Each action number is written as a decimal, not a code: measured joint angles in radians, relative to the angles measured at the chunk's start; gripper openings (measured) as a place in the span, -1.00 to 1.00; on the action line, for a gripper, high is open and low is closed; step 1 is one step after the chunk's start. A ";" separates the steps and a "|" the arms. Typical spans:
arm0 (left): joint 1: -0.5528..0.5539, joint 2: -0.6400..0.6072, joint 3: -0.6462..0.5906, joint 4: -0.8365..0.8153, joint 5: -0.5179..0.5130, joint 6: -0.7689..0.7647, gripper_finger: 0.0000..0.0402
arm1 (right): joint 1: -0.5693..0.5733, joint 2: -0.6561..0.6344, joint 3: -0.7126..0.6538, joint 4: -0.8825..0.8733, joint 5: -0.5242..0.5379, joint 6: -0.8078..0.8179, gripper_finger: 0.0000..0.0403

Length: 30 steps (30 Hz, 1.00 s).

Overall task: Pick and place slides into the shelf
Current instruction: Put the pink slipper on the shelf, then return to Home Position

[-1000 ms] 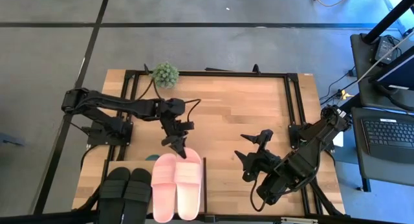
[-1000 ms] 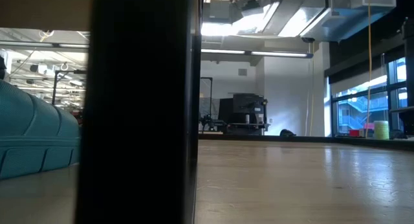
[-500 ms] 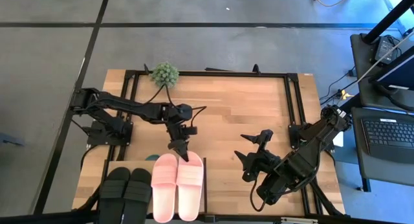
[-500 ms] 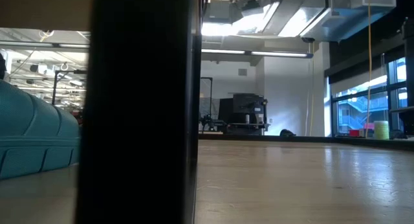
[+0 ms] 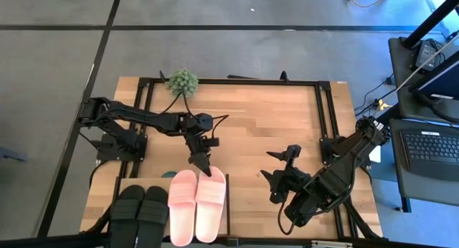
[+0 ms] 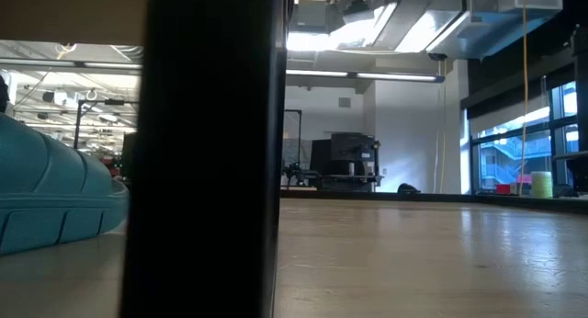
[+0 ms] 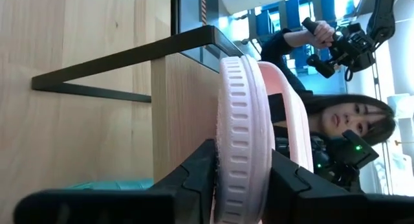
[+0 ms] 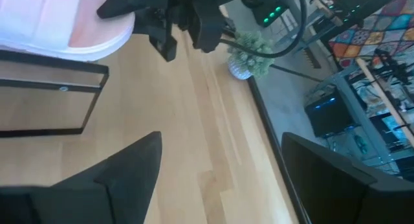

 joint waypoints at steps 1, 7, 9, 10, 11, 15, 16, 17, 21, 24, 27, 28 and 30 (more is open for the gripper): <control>0.000 0.000 0.000 0.000 -0.001 0.000 -0.58 | 0.000 0.000 0.000 0.000 -0.007 0.000 0.58; 0.000 0.000 0.000 0.000 -0.001 0.004 -0.57 | 0.000 0.000 0.000 0.000 -0.008 0.000 0.58; 0.005 0.000 0.000 0.000 0.000 0.004 -0.57 | 0.000 0.000 0.000 0.000 -0.008 -0.001 0.58; 0.007 0.000 0.000 0.000 0.000 0.005 -0.57 | 0.000 0.000 0.000 0.000 -0.008 0.000 0.58; 0.011 0.000 0.000 0.000 0.000 0.005 -0.57 | 0.000 0.000 0.000 0.000 -0.008 0.001 0.58; 0.020 0.000 0.000 0.000 -0.001 0.008 -0.56 | 0.000 0.000 0.000 0.000 -0.008 0.001 0.58; 0.022 0.000 0.000 0.000 -0.001 0.008 -0.54 | 0.000 0.000 0.000 0.000 -0.008 0.002 0.58; 0.024 -0.001 0.000 0.000 -0.002 0.008 -0.52 | 0.000 0.000 0.000 0.000 -0.008 0.002 0.58; 0.036 -0.001 0.000 -0.003 -0.001 0.026 -0.35 | 0.000 0.000 0.000 0.000 -0.009 0.002 0.58; 0.051 -0.001 0.000 -0.003 -0.013 0.014 -0.23 | 0.000 0.000 0.000 0.000 -0.009 0.003 0.58; 0.080 -0.001 0.000 -0.003 0.002 0.006 -0.16 | 0.000 0.000 0.000 0.000 -0.009 0.003 0.58; 0.089 -0.001 0.000 -0.003 0.013 0.006 -0.15 | 0.000 0.000 0.000 0.000 -0.009 0.003 0.58; 0.109 -0.004 0.000 -0.004 0.028 0.006 -0.14 | 0.000 0.000 0.000 0.001 -0.009 0.003 0.58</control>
